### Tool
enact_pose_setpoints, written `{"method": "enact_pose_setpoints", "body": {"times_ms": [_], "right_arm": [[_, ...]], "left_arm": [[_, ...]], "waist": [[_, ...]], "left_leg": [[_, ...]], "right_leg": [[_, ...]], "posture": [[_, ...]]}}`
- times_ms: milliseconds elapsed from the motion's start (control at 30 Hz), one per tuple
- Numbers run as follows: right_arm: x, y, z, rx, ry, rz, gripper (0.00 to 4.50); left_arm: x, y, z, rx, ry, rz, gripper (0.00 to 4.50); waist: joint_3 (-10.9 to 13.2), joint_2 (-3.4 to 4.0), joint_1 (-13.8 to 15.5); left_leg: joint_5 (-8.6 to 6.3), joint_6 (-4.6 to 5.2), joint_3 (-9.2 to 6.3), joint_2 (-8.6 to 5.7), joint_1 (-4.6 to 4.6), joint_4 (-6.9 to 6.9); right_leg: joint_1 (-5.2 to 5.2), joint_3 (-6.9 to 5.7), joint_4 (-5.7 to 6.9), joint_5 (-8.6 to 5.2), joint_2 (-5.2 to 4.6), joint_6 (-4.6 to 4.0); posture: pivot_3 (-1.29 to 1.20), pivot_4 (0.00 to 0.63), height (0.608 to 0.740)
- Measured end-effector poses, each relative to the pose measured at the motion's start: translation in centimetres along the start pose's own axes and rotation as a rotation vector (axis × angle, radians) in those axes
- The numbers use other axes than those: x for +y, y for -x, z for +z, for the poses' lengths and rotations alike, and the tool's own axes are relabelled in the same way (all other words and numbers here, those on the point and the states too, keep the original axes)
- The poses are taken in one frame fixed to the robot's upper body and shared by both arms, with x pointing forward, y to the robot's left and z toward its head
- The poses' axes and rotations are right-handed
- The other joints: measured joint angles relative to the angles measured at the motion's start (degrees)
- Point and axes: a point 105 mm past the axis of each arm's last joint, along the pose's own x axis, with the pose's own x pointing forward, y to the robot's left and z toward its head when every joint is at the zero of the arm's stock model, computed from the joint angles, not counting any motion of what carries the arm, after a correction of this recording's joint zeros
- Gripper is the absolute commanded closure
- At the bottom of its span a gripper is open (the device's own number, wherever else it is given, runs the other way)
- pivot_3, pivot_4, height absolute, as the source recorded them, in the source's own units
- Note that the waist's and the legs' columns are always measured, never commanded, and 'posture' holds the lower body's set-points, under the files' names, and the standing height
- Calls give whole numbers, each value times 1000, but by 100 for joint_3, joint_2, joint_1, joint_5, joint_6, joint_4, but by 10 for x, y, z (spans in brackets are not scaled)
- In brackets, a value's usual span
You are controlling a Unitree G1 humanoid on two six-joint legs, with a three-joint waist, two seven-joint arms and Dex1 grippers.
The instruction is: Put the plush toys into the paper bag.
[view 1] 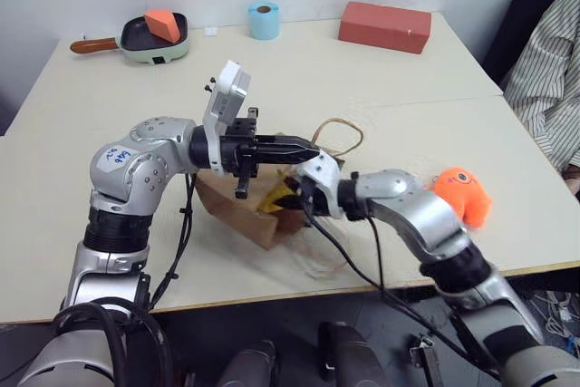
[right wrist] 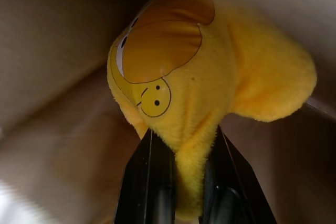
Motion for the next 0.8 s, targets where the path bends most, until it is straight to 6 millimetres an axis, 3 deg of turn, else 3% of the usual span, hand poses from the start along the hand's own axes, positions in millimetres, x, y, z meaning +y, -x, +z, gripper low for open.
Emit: {"method": "enact_pose_setpoints", "body": {"times_ms": [67, 167, 300, 333, 567, 667, 700, 800], "right_arm": [[-6, -9, -2, -6, -7, -22, 2701], [-12, -7, -7, -10, -27, -56, 1636], [-7, 20, -15, -14, -49, -91, 218], [-3, 31, -15, -25, -55, -101, 38], [32, 133, -30, -11, -148, -166, 38], [25, 191, -33, -7, -233, -370, 38], [23, 201, -35, 5, -244, -414, 38], [16, 244, -58, 127, -294, -620, 38]], "left_arm": [[2, 2, -2, 5, 10, 18, 4500], [2, 3, -5, 8, 24, 27, 4500], [1, 2, -3, 1, 19, 22, 4500], [1, 2, -3, 0, 18, 23, 4500], [2, 4, -5, -11, 26, 37, 4500], [1, 3, -7, -15, 34, 33, 4500], [2, 4, -7, -15, 35, 35, 4500], [2, 3, -7, -22, 33, 34, 4500]], "waist": [[0, 0, 9], [0, 0, 12], [0, 0, 11], [0, 0, 18], [0, 0, 76], [1, -2, 137], [1, -2, 148], [2, -4, 207]], "left_leg": [[0, 0, -4, 0, 0, 2], [0, 0, -12, -4, -3, 7], [0, 0, -21, -5, -7, 7], [0, 0, -23, -4, -9, 7], [-1, 1, -25, -6, -21, 7], [-1, 1, -14, -5, -6, 3], [-1, 1, -8, -4, -2, 2], [-1, 1, -4, -4, 2, 0]], "right_leg": [[0, -5, 0, 0, -1, 0], [-1, -15, -1, 1, -6, -1], [-6, -22, -2, 1, -7, -2], [-7, -22, -3, 1, -8, -2], [-1, -14, -13, 2, -8, 0], [5, 1, -17, 2, -6, 0], [5, 7, -15, 2, -3, 0], [7, 9, -15, 2, -4, 0]], "posture": [[0, 150, 740], [0, 150, 740], [0, 150, 740], [0, 150, 740], [0, 150, 740], [0, 150, 740], [0, 150, 740], [0, 150, 740]]}}
